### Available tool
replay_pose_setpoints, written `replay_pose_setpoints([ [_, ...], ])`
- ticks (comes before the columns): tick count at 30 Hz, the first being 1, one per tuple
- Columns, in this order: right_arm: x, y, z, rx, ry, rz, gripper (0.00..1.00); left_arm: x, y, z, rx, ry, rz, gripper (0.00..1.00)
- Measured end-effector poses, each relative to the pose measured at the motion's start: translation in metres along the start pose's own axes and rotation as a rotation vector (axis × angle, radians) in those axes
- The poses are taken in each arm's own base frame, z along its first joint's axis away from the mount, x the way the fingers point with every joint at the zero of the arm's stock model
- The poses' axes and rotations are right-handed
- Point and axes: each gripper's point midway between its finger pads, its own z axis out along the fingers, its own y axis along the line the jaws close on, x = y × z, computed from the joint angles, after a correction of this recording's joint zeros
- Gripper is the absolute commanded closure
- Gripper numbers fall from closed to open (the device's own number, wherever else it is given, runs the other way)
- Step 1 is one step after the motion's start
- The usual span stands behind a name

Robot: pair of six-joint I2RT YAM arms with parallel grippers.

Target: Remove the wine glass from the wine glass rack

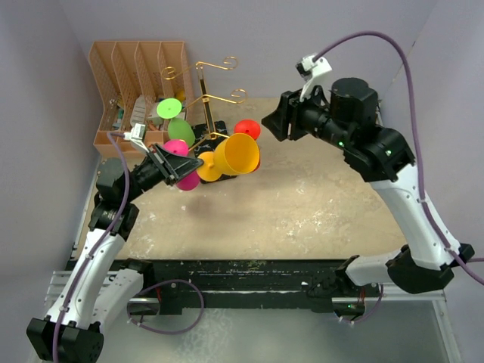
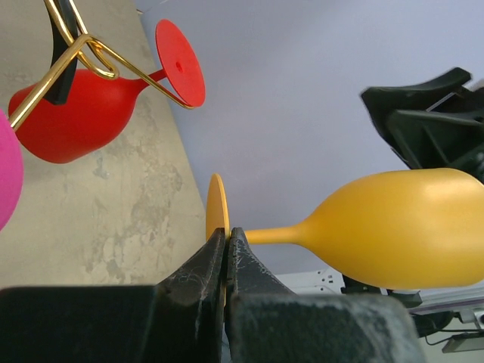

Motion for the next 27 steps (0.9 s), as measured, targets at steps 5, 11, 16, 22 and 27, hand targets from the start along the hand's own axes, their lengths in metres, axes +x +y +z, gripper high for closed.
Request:
replay_pose_setpoints([
  [5,-0.012,0.025,-0.031,-0.118,-0.039,0.0,0.48,0.002,0.009,0.0,-0.036,0.006,0.004,1.0],
  [11,-0.001,0.039,-0.03,-0.202,0.014,0.008,0.5,0.0,0.011,0.0,-0.063,0.007,0.015,1.0],
  [16,0.018,0.036,-0.012,-0.205,0.094,0.021,0.51,-0.005,0.001,0.001,-0.053,-0.002,0.043,1.0],
  [22,0.025,0.035,-0.007,-0.205,0.122,0.024,0.51,-0.009,-0.004,0.002,-0.046,-0.005,0.06,1.0],
  [27,0.025,0.036,-0.008,-0.207,0.122,0.023,0.52,-0.01,-0.001,0.004,-0.055,0.0,0.059,1.0],
])
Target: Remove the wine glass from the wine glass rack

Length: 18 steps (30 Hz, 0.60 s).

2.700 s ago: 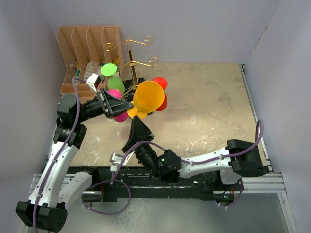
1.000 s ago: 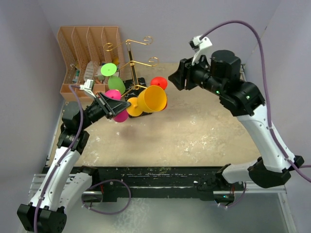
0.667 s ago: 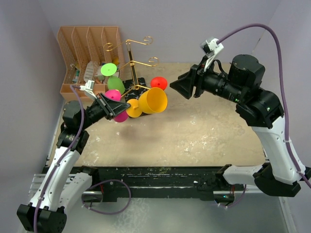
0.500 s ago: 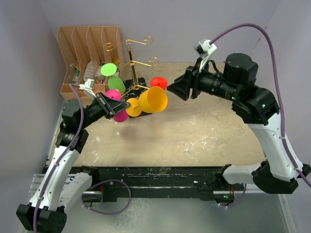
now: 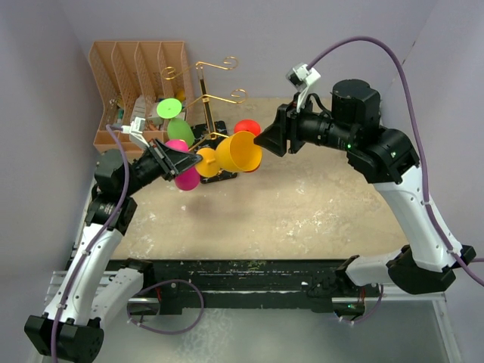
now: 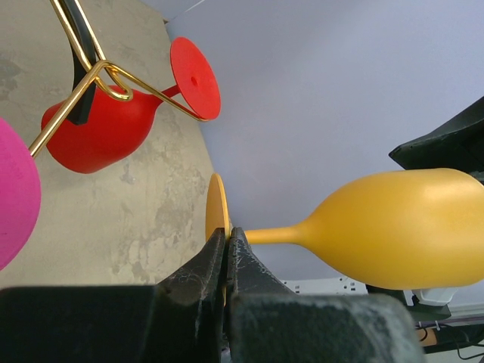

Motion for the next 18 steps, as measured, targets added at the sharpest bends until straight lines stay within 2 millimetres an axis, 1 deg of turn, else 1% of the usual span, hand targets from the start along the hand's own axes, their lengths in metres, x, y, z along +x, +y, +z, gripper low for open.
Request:
replay_pose_setpoints([
  [7,0.001,0.0,0.001,-0.005,0.004,0.0,0.55,-0.002,0.003,0.004,-0.009,0.005,-0.006,1.0],
  [11,0.004,0.0,0.007,-0.017,0.02,0.003,0.56,-0.005,0.0,0.007,-0.006,0.005,0.001,1.0],
  [13,0.006,-0.001,0.011,-0.018,0.029,0.006,0.59,-0.007,-0.002,0.008,-0.004,0.005,0.004,1.0],
  [14,0.007,-0.003,0.014,-0.017,0.035,0.008,0.63,-0.008,-0.003,0.008,-0.002,0.005,0.006,1.0],
  [15,0.008,-0.004,0.016,-0.015,0.04,0.01,0.72,-0.009,-0.004,0.009,-0.001,0.006,0.006,1.0],
  [17,0.01,-0.006,0.021,-0.013,0.051,0.014,0.94,-0.01,-0.005,0.01,0.0,0.006,0.009,1.0],
  [18,0.011,-0.007,0.023,-0.012,0.055,0.01,1.0,-0.011,-0.005,0.01,0.0,0.006,0.011,1.0],
])
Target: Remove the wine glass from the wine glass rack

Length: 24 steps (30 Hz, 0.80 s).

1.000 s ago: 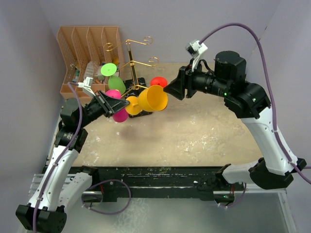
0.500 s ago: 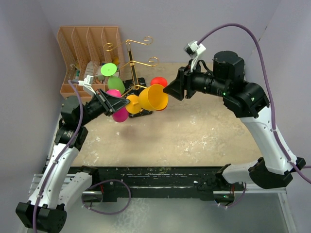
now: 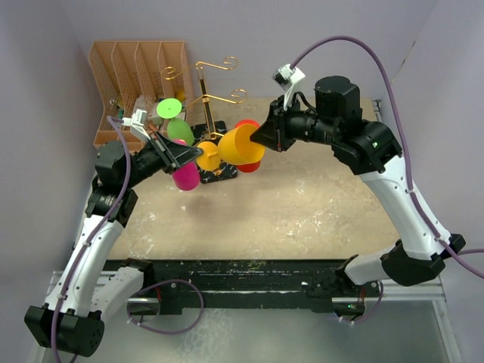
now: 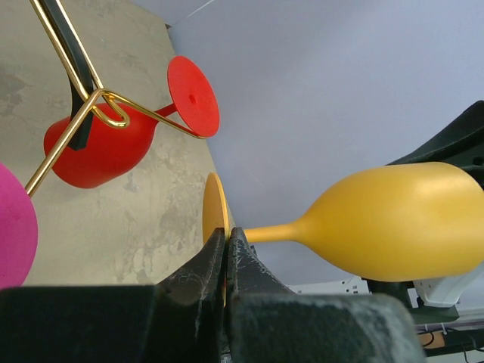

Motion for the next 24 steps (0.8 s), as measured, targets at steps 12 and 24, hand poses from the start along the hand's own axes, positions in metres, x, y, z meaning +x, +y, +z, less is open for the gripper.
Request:
replay_pose_setpoints([
  [12,-0.028,-0.022,-0.007,0.156,-0.088,-0.004,1.0,-0.008,-0.003,-0.002,-0.031,-0.014,0.083,0.29],
  [24,-0.144,-0.135,-0.091,0.629,-0.45,0.026,1.0,-0.037,-0.018,-0.057,-0.198,-0.239,0.364,0.29],
])
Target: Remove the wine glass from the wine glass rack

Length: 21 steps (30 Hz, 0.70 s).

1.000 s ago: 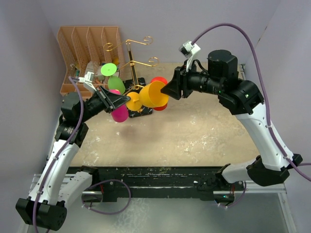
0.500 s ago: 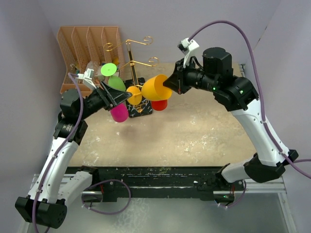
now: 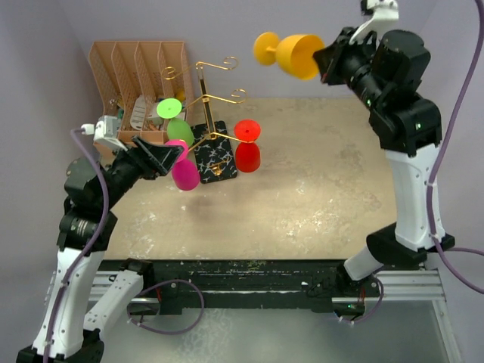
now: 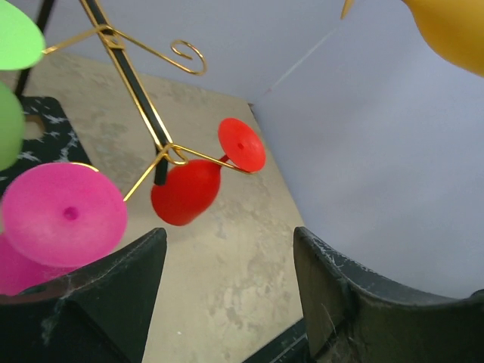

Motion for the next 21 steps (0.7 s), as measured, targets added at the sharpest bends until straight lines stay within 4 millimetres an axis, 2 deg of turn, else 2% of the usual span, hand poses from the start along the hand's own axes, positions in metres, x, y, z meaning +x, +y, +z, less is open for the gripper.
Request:
replay_pose_setpoints([
  [2,0.006,-0.037,0.021,0.091,0.018,0.023,1.0,-0.005,0.005,-0.013,-0.044,-0.045,0.041,0.29],
  [4,0.027,-0.077,0.047,0.182,0.075,0.061,1.0,-0.009,0.012,-0.023,-0.087,-0.077,0.07,0.29],
  [6,0.062,-0.116,0.073,0.27,0.162,0.112,1.0,-0.01,0.019,-0.031,-0.129,-0.098,0.093,0.29],
  [9,0.116,-0.152,0.098,0.358,0.297,0.175,1.0,-0.008,0.033,-0.039,-0.197,-0.108,0.118,0.29],
  [12,0.165,-0.164,0.112,0.402,0.43,0.214,1.0,-0.001,0.048,-0.044,-0.256,-0.1,0.137,0.29],
  [17,0.22,-0.176,0.114,0.466,0.59,0.214,1.0,0.013,0.072,-0.048,-0.338,-0.069,0.158,0.29],
  [21,0.259,-0.187,0.107,0.514,0.693,0.195,1.0,0.024,0.088,-0.049,-0.384,-0.044,0.172,0.29],
])
